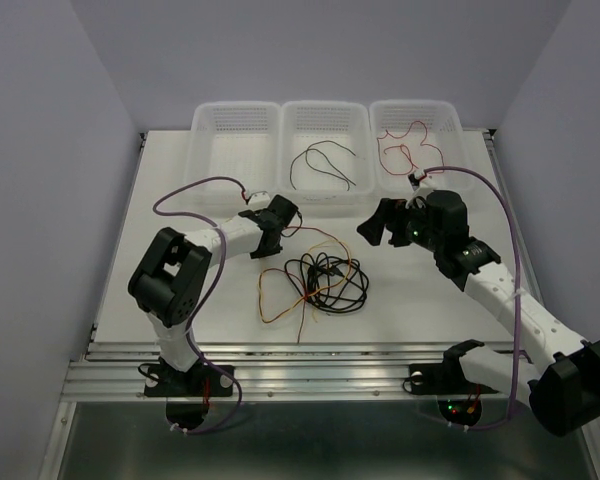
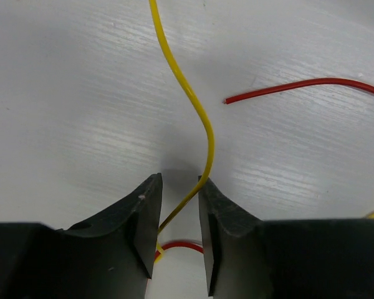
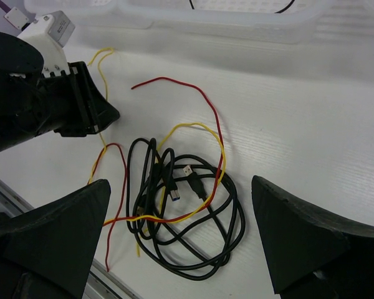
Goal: Untangle the cables
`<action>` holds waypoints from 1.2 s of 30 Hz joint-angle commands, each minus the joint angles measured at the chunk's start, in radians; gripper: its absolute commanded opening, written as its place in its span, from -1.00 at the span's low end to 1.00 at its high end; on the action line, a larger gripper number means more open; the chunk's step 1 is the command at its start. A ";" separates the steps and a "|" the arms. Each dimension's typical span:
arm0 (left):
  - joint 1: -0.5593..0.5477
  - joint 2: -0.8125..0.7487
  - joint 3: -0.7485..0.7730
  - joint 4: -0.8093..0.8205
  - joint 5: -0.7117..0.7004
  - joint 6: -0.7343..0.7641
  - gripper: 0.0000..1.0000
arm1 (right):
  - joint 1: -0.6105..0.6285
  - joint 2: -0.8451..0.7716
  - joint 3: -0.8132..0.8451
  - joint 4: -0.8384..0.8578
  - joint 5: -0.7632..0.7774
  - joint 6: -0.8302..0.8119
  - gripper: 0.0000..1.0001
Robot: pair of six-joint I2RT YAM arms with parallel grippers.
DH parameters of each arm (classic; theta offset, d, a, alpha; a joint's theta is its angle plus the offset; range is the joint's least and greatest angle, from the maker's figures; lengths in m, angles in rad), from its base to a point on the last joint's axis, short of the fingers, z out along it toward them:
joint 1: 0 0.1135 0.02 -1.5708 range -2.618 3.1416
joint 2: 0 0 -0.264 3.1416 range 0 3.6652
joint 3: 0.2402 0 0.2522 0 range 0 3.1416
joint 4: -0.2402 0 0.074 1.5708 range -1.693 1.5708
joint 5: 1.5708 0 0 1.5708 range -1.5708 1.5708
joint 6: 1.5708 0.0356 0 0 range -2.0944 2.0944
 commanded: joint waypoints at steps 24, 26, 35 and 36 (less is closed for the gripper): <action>-0.131 -0.521 0.301 -0.017 -0.061 0.223 -1.00 | 0.020 -0.005 -0.007 0.146 -0.409 -0.020 1.00; -0.137 -0.556 0.324 0.006 -0.030 0.251 -1.00 | 0.078 -0.003 0.024 0.134 -0.371 -0.089 1.00; -0.177 -0.602 0.440 0.009 0.036 0.325 -1.00 | 0.295 0.075 0.263 0.056 -0.044 -0.313 1.00; -0.183 -0.599 0.441 0.008 0.042 0.327 -1.00 | 0.304 0.096 0.282 0.050 -0.029 -0.327 1.00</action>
